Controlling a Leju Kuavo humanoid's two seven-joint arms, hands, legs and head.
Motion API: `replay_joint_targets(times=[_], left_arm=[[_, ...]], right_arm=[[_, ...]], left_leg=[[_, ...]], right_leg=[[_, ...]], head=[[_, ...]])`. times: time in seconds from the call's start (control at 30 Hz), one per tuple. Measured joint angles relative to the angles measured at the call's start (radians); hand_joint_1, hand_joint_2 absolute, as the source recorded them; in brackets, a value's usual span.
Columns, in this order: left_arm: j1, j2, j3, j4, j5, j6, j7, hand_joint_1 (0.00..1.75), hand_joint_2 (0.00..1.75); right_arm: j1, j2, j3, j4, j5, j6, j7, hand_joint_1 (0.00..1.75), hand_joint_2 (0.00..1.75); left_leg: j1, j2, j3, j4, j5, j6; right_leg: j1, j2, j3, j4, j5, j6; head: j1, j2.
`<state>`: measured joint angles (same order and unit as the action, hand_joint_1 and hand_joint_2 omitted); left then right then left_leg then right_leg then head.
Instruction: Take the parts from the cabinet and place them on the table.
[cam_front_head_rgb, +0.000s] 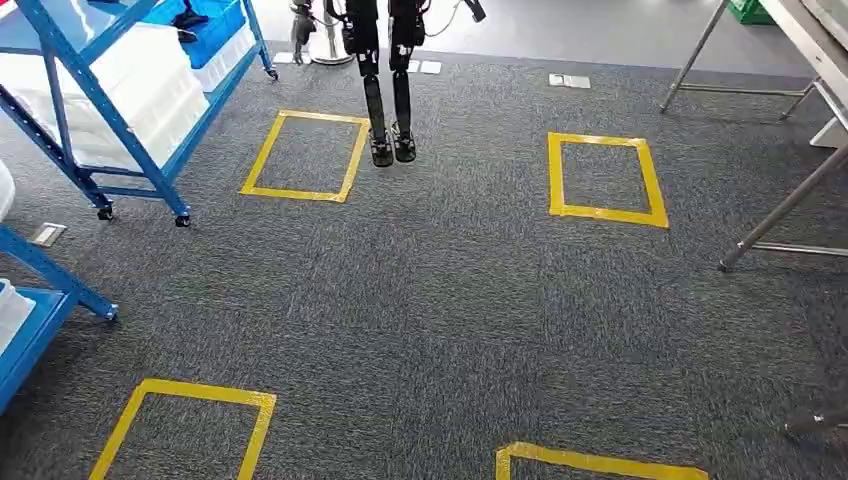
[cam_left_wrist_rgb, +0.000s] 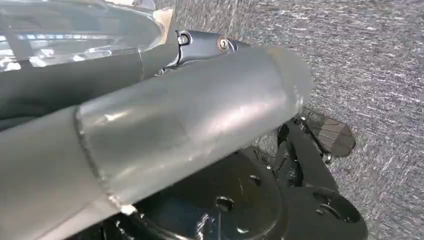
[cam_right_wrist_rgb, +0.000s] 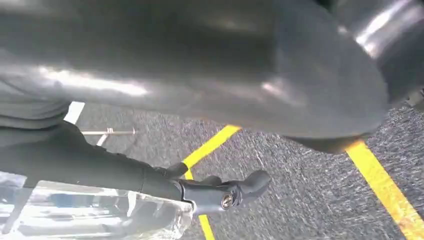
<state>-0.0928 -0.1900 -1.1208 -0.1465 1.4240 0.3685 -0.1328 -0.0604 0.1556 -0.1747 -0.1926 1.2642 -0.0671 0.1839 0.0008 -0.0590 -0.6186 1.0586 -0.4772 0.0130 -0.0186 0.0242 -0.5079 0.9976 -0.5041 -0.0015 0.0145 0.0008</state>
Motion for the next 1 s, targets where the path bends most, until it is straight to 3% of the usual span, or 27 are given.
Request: replay_joint_targets(times=[0.03,0.1,0.13,0.17,0.2,0.23,0.27,0.3,0.33,0.37,0.4,0.47,0.5,0.53,0.57,0.63,0.67,0.7,0.77,0.8,0.83,0.87,0.93,0.97,1.0], left_arm=[[0.000,0.000,0.000,0.000,0.001,0.001,0.000,0.00,0.00],[-0.001,0.000,0.000,0.000,0.003,0.007,0.000,0.00,0.00],[0.000,0.000,0.000,0.000,0.007,0.010,0.000,0.00,0.00],[0.001,0.000,0.000,0.000,0.012,0.014,0.000,0.00,0.00],[0.002,0.000,0.000,0.000,0.013,0.019,0.000,0.00,0.00],[0.002,0.000,0.000,0.000,0.014,0.019,0.000,0.00,0.00],[0.001,0.000,0.000,0.000,0.016,0.020,0.000,0.00,0.00],[0.000,-0.001,0.000,0.000,0.018,0.020,0.000,0.00,0.00],[-0.001,-0.002,0.000,0.000,0.019,0.020,0.000,0.00,0.00],[0.000,-0.002,0.000,0.000,0.020,0.021,0.000,0.00,0.00],[0.000,-0.002,0.000,0.000,0.021,0.021,0.000,0.00,0.00],[0.000,-0.002,0.000,0.000,0.022,0.021,0.000,0.00,0.00],[0.001,-0.005,0.000,0.000,0.022,0.021,0.000,0.00,0.00],[-0.001,-0.005,0.000,0.000,0.022,0.021,0.000,0.00,0.00],[-0.001,-0.005,0.001,0.000,0.022,0.020,0.000,0.00,0.00],[-0.001,-0.005,0.000,0.000,0.022,0.019,0.000,0.00,0.00],[0.000,-0.005,0.000,0.000,0.022,0.019,0.000,0.00,0.00],[0.000,-0.005,0.000,0.000,0.022,0.018,0.001,0.00,0.00],[0.000,-0.005,0.001,0.000,0.022,0.016,0.001,0.00,0.00],[-0.001,-0.005,0.001,0.000,0.022,0.016,0.001,0.00,0.00],[-0.001,-0.005,0.001,0.000,0.022,0.016,0.001,0.00,0.00],[-0.001,-0.005,0.000,0.000,0.022,0.016,0.001,0.00,0.00],[-0.001,-0.004,0.001,0.000,0.022,0.016,0.000,0.00,0.00],[0.000,-0.003,0.001,0.000,0.022,0.016,-0.001,0.00,0.00],[0.000,-0.002,0.001,0.001,0.024,0.016,-0.007,0.00,0.00]], right_arm=[[0.002,0.001,0.000,0.000,0.002,0.000,0.000,0.00,0.00],[0.007,0.001,0.001,0.000,0.005,0.002,0.000,0.00,0.00],[0.007,0.000,0.002,0.000,0.007,0.003,0.000,0.00,0.00],[0.005,0.001,0.003,0.000,0.011,0.004,0.000,0.00,0.00],[0.003,0.001,0.006,0.000,0.015,0.005,0.000,0.00,0.00],[0.002,0.002,0.007,0.000,0.018,0.006,0.000,0.00,0.00],[0.000,0.003,0.008,0.000,0.021,0.006,0.000,0.00,0.00],[-0.002,0.003,0.008,0.000,0.022,0.006,0.000,0.00,0.00],[-0.002,0.002,0.009,0.000,0.023,0.007,0.000,0.00,0.00],[-0.002,0.002,0.010,0.000,0.024,0.008,0.001,0.00,0.00],[-0.006,0.002,0.012,0.000,0.026,0.010,0.001,0.00,0.00],[-0.010,0.003,0.016,0.000,0.029,0.011,0.000,0.00,0.00],[-0.011,0.003,0.018,-0.001,0.030,0.011,0.000,0.00,0.00],[-0.009,0.003,0.020,0.000,0.031,0.011,0.000,0.00,0.00],[-0.007,0.004,0.023,0.000,0.031,0.011,0.000,0.00,0.00],[-0.004,0.003,0.024,0.000,0.031,0.011,0.000,0.00,0.00],[-0.004,0.003,0.024,0.000,0.031,0.011,-0.003,0.00,0.00],[-0.005,0.003,0.024,0.000,0.031,0.011,-0.003,0.00,0.00],[-0.007,0.003,0.024,0.000,0.031,0.008,-0.003,0.00,0.00],[-0.007,0.003,0.024,0.000,0.031,0.006,-0.003,0.00,0.00],[-0.005,0.003,0.024,0.000,0.031,0.006,-0.003,0.00,0.00],[-0.003,0.003,0.024,0.000,0.031,0.005,-0.003,0.00,0.00],[-0.005,0.002,0.024,0.000,0.031,0.000,-0.004,0.00,0.00],[-0.003,0.004,0.025,0.000,0.031,0.000,-0.006,0.00,0.00],[-0.005,0.006,0.025,0.000,0.031,-0.003,-0.006,0.00,0.00]], left_leg=[[0.002,0.031,-0.027,0.060,-0.043,-0.005],[0.006,0.047,-0.098,0.214,-0.115,-0.013],[0.009,0.050,-0.122,0.266,-0.127,-0.018],[0.013,0.054,-0.122,0.266,-0.116,-0.021],[0.016,0.060,-0.098,0.222,-0.086,-0.025],[0.019,0.070,-0.055,0.145,-0.048,-0.028],[0.022,0.096,0.008,0.035,-0.005,-0.030],[0.022,0.143,0.040,-0.028,-0.006,-0.029],[0.018,0.138,0.043,-0.028,-0.001,-0.020],[0.014,0.122,0.041,-0.027,-0.003,-0.010],[0.010,0.115,0.040,-0.027,-0.004,-0.003],[0.003,0.091,0.037,-0.035,0.005,0.014],[0.012,0.084,0.041,-0.041,0.013,0.024],[0.012,0.071,0.038,-0.043,0.017,0.031],[0.012,0.059,0.035,-0.043,0.019,0.035],[0.011,0.032,0.031,-0.042,0.021,0.037],[0.010,0.018,0.031,-0.042,0.022,0.037],[0.010,0.002,0.031,-0.042,0.023,0.036],[0.012,-0.028,0.033,-0.042,0.026,0.031],[0.012,-0.041,0.032,-0.041,0.028,0.027],[0.006,-0.050,0.030,-0.037,0.029,0.020],[0.004,-0.058,0.026,-0.038,0.031,0.016],[0.008,-0.072,0.020,-0.045,0.037,0.004],[0.009,-0.084,0.016,-0.045,0.042,-0.003],[0.011,-0.052,0.009,-0.031,0.032,-0.002]], right_leg=[[0.001,-0.014,0.000,0.000,0.000,-0.013],[0.005,-0.047,-0.001,0.000,-0.001,-0.015],[0.006,-0.063,-0.003,0.001,-0.002,-0.015],[0.006,-0.075,-0.004,0.001,-0.002,-0.015],[0.005,-0.088,-0.004,0.001,-0.003,-0.015],[0.003,-0.099,-0.003,0.001,-0.003,-0.014],[0.002,-0.110,0.000,0.002,-0.006,-0.010],[0.009,-0.118,0.003,0.006,-0.011,-0.001],[0.018,-0.123,-0.008,0.009,-0.017,0.006],[0.019,-0.129,-0.004,0.006,-0.018,0.012],[0.019,-0.137,0.003,0.005,-0.018,0.014],[0.022,-0.158,0.014,0.004,-0.018,0.029],[0.009,-0.127,0.002,0.018,-0.029,0.033],[0.008,-0.067,-0.018,0.067,-0.060,0.031],[0.005,-0.043,-0.052,0.143,-0.097,0.027],[0.007,-0.032,-0.123,0.288,-0.147,0.028],[0.006,-0.030,-0.137,0.317,-0.148,0.034],[0.005,-0.029,-0.124,0.290,-0.130,0.043],[0.000,-0.018,-0.048,0.131,-0.057,0.060],[-0.007,0.022,-0.006,0.040,-0.023,0.066],[-0.009,0.065,-0.003,0.015,-0.024,0.059],[-0.002,0.049,-0.007,0.011,-0.018,0.046],[0.006,0.035,0.001,0.014,-0.016,0.032],[-0.001,0.021,-0.001,0.010,-0.009,0.022],[-0.012,0.008,0.001,0.007,-0.004,0.013]], head=[[-0.008,0.000],[-0.008,0.000],[-0.008,0.000],[-0.008,0.000],[-0.009,0.000],[-0.009,0.000],[-0.009,0.000],[-0.010,0.000],[-0.009,0.000],[-0.001,0.000],[-0.001,0.000],[-0.002,0.000],[-0.003,0.000],[0.001,0.000],[0.002,0.000],[0.002,0.000],[0.001,0.000],[0.000,0.000],[0.001,0.000],[0.002,0.000],[0.003,0.000],[0.002,0.000],[0.001,0.000],[0.002,0.000],[0.001,0.000]])
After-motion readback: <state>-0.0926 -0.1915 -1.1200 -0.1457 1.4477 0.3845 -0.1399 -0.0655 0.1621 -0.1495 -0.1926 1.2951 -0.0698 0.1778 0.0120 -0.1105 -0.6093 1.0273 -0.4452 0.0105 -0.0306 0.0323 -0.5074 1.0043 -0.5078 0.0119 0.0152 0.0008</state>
